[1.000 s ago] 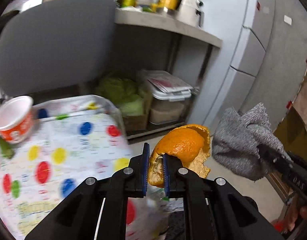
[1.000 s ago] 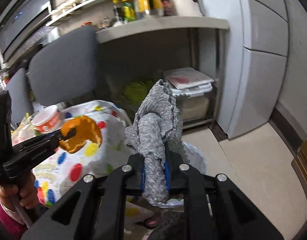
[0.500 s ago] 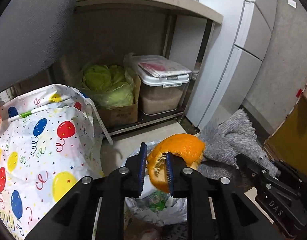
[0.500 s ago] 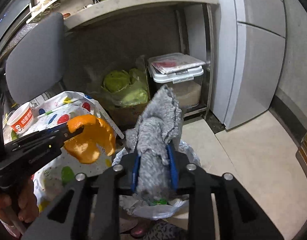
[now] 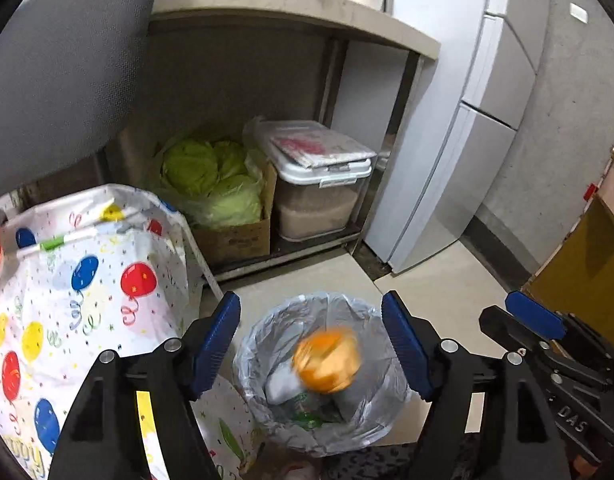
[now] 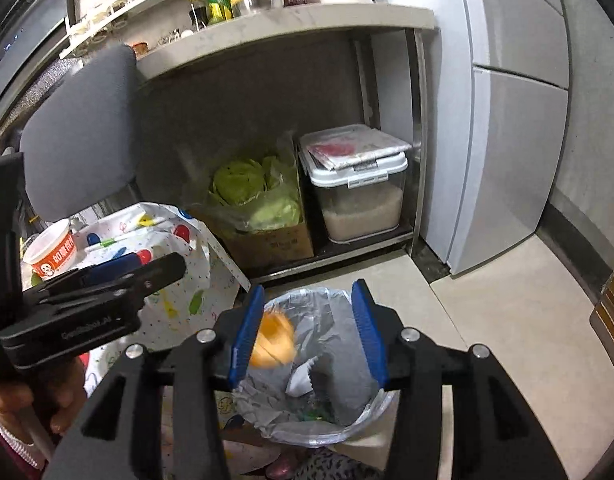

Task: Collect trash
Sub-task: 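Return both tools to the table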

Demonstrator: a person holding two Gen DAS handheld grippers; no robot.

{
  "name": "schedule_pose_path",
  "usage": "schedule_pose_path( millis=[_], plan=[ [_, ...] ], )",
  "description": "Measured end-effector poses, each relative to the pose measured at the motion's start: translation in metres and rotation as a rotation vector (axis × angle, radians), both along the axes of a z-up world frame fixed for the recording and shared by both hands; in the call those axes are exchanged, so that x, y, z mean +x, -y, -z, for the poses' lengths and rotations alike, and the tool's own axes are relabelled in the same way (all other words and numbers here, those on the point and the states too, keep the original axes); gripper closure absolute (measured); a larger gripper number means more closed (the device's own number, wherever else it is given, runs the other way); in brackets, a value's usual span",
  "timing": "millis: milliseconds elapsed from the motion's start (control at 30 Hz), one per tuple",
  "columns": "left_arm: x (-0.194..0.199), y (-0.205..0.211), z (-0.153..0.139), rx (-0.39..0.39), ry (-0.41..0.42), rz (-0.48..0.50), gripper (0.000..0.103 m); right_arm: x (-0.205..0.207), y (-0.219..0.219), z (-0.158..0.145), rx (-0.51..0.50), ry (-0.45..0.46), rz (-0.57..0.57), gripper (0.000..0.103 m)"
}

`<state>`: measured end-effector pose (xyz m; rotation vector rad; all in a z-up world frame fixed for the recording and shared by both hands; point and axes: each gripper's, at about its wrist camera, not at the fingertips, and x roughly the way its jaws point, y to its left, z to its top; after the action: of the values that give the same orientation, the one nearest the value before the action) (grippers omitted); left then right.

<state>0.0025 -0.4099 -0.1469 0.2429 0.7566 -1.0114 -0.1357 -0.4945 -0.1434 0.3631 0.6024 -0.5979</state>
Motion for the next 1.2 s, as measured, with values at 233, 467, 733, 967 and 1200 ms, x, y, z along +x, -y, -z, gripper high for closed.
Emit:
schedule_pose_path(
  millis=[233,467,733,967,1200],
  plan=[
    [-0.003,-0.010,-0.011,-0.005,0.027,-0.012,0.029,-0.009,-0.007,-0.018,-0.020,0.026,0.005,0.058],
    [0.010,-0.077,-0.022,0.035,0.066,-0.142,0.029,-0.002,-0.035,-0.038,-0.034,0.059,-0.047,0.058],
    [0.046,-0.200,-0.031,0.095,0.108,-0.414,0.029,0.051,-0.093,-0.055,-0.044,0.068,-0.222,0.057],
    [0.085,-0.314,-0.027,0.144,0.107,-0.690,0.029,0.132,-0.168,-0.047,-0.021,0.020,-0.453,0.049],
    [0.126,-0.362,-0.018,0.138,0.044,-0.798,0.029,0.207,-0.218,-0.039,-0.037,-0.030,-0.566,0.047]
  ],
)
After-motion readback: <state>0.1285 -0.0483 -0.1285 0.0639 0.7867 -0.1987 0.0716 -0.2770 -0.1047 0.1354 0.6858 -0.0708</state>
